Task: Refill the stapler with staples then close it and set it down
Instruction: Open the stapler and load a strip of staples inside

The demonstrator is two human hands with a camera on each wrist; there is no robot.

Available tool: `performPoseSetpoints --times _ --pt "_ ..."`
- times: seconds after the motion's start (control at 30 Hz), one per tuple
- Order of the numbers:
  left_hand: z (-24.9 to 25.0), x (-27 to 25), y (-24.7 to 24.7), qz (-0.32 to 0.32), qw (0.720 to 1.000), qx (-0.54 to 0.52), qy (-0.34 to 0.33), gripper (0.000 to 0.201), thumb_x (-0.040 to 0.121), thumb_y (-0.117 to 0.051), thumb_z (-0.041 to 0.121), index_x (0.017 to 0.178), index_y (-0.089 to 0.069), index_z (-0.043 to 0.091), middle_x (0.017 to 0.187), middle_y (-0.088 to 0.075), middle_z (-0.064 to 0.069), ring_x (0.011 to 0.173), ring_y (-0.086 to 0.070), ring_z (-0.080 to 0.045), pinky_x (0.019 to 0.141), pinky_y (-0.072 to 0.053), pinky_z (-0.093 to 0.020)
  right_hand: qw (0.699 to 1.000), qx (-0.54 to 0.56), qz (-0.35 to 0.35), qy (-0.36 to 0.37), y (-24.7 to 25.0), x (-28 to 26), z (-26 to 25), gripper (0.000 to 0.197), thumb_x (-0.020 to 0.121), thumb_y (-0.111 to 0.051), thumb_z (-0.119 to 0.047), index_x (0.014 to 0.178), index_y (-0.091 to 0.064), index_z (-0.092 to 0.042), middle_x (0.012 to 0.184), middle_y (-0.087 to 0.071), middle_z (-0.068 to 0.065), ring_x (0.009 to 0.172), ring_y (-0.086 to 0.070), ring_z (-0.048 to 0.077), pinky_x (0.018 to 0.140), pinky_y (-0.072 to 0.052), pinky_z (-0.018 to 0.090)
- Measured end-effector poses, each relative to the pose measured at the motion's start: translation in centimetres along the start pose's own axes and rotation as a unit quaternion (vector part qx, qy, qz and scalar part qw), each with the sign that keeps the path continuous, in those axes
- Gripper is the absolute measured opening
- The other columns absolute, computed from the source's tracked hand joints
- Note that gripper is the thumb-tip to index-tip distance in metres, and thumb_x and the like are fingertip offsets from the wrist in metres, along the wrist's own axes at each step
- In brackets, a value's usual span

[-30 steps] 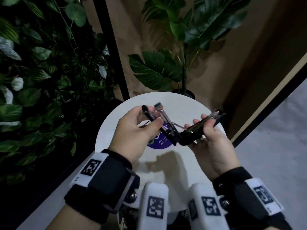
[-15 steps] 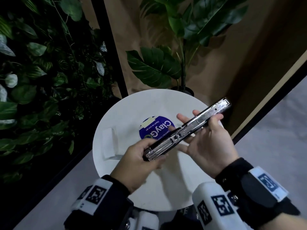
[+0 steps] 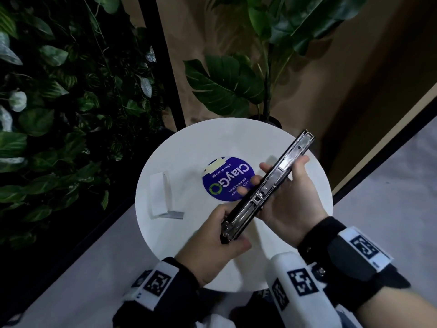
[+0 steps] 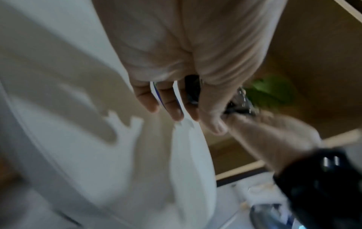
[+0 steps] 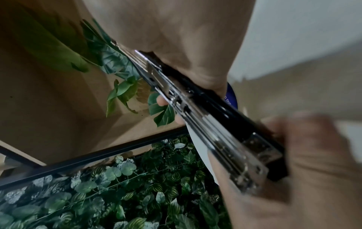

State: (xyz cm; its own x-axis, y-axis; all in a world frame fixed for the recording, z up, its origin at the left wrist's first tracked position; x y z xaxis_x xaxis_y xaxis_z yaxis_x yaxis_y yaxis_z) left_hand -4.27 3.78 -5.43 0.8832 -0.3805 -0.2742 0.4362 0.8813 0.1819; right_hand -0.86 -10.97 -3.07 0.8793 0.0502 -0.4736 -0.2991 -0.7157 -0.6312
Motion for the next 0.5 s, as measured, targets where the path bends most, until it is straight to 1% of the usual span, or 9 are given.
performPoseSetpoints --times 0.07,0.13,0.17,0.23,0.3,0.37,0.43,0.47,0.5 --pt "0.2 -0.5 0.1 -0.017 0.996 0.084 0.027 0.055 0.063 -0.071 0.033 0.11 -0.045 0.046 0.089 -0.063 0.017 0.08 -0.061 -0.004 0.072 -0.052 -0.021 1.0 -0.002 -0.003 0.0 -0.3 0.3 -0.1 0.072 0.08 -0.025 -0.077 0.094 -0.052 -0.013 0.068 -0.05 0.007 0.066 -0.056 0.03 0.081 -0.048 0.051" --pt "0.5 -1.1 0.6 -0.037 0.991 0.126 0.032 0.071 0.066 -0.073 0.033 0.125 -0.035 0.048 0.111 -0.058 0.018 0.101 -0.057 0.004 0.081 -0.047 -0.008 1.0 -0.019 -0.003 -0.002 -0.4 0.7 -0.2 0.069 0.081 -0.026 -0.075 0.094 -0.052 -0.012 0.071 -0.05 0.008 0.066 -0.055 0.03 0.077 -0.052 0.052" --pt "0.7 -1.4 1.0 -0.039 0.991 0.124 0.032 0.072 0.067 -0.073 0.032 0.127 -0.035 0.047 0.114 -0.054 0.021 0.105 -0.054 0.008 0.08 -0.043 -0.004 1.0 -0.029 -0.002 -0.005 -0.5 0.8 -0.2 0.068 0.082 -0.027 -0.074 0.093 -0.053 -0.012 0.073 -0.049 0.008 0.067 -0.055 0.03 0.077 -0.053 0.053" --pt "0.8 -1.8 2.4 -0.004 0.993 0.105 0.05 0.059 0.066 -0.066 0.032 0.12 -0.047 0.042 0.105 -0.052 0.021 0.099 -0.053 0.002 0.076 -0.042 -0.01 0.999 -0.042 0.001 -0.01 -0.6 1.1 -0.1 0.064 0.084 -0.029 -0.071 0.091 -0.053 -0.012 0.073 -0.049 0.008 0.066 -0.054 0.029 0.079 -0.051 0.055" --pt "0.2 -1.7 4.4 0.086 0.985 0.139 0.049 0.034 0.07 -0.062 0.025 0.102 -0.059 0.034 0.094 -0.053 0.015 0.084 -0.053 -0.007 0.068 -0.042 -0.014 0.998 -0.054 0.01 -0.012 -0.7 1.4 0.0 0.059 0.086 -0.031 -0.068 0.09 -0.051 -0.013 0.069 -0.048 0.007 0.062 -0.053 0.028 0.08 -0.05 0.054" --pt "-0.3 -1.2 6.4 0.182 0.95 0.253 0.021 0.022 0.079 -0.059 0.011 0.09 -0.061 0.029 0.088 -0.052 0.011 0.077 -0.052 -0.009 0.066 -0.042 -0.013 0.997 -0.07 0.021 -0.019 -0.8 1.8 0.3 0.057 0.086 -0.032 -0.066 0.092 -0.049 -0.013 0.067 -0.048 0.007 0.06 -0.052 0.028 0.075 -0.051 0.051" --pt "-0.5 -0.5 7.6 0.228 0.902 0.368 0.014 0.027 0.082 -0.054 0.006 0.098 -0.063 0.025 0.096 -0.053 0.005 0.095 -0.052 -0.016 0.082 -0.046 -0.021 0.996 -0.084 0.029 -0.028 -0.9 2.3 0.6 0.055 0.087 -0.032 -0.066 0.094 -0.048 -0.014 0.067 -0.048 0.006 0.06 -0.052 0.029 0.07 -0.053 0.047" --pt "-0.7 -0.1 7.9 0.226 0.873 0.432 0.021 0.03 0.084 -0.052 0.007 0.106 -0.062 0.024 0.107 -0.054 0.004 0.106 -0.049 -0.019 0.09 -0.041 -0.027 0.995 -0.09 0.033 -0.031 -0.9 2.5 0.8 0.055 0.087 -0.032 -0.066 0.095 -0.048 -0.015 0.068 -0.049 0.006 0.06 -0.052 0.029 0.068 -0.053 0.046" --pt "-1.0 0.3 8.0 0.216 0.843 0.492 0.023 0.033 0.086 -0.051 0.009 0.113 -0.059 0.025 0.116 -0.052 0.004 0.113 -0.045 -0.019 0.091 -0.035 -0.03 0.994 -0.096 0.037 -0.032 -0.9 2.7 1.0 0.054 0.087 -0.032 -0.066 0.095 -0.047 -0.015 0.068 -0.049 0.006 0.06 -0.053 0.029 0.068 -0.053 0.046"
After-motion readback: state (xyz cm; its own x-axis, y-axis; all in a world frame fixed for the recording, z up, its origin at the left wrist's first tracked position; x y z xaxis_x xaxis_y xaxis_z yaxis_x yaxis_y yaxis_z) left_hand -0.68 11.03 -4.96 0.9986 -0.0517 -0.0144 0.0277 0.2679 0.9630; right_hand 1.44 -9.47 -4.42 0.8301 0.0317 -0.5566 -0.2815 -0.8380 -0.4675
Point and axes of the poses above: each hand's wrist, its own x-axis towards the middle knuckle, its own y-axis out of the back of the hand, z = x × y, the point moved 2 cm from there along x, towards the middle knuckle
